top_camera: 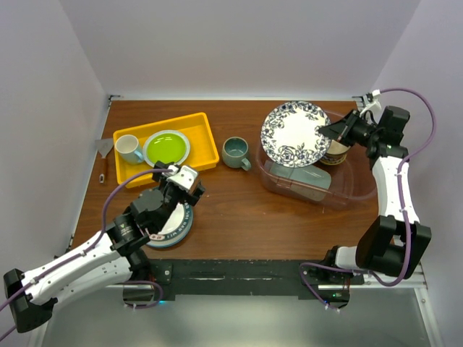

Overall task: Place the mixed dishes into the plastic bin
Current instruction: Place the plate in the plastic bin.

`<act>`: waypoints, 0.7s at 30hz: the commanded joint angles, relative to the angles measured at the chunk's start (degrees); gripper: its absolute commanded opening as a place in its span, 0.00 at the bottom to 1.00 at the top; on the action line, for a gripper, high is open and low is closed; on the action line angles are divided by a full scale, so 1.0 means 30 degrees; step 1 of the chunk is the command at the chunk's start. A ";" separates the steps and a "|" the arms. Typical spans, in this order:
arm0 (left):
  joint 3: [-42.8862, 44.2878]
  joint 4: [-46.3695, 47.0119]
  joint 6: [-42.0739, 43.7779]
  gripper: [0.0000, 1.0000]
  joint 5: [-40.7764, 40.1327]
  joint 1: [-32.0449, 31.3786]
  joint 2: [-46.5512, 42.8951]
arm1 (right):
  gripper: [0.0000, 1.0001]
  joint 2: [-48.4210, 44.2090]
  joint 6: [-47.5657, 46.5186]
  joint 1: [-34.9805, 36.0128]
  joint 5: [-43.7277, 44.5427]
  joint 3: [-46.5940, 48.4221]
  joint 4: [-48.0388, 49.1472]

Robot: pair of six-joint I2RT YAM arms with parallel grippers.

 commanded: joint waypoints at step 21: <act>0.0184 0.0514 -0.0311 1.00 0.0849 0.0467 -0.0195 | 0.00 0.0219 -0.0938 -0.0319 -0.0383 0.0567 0.1844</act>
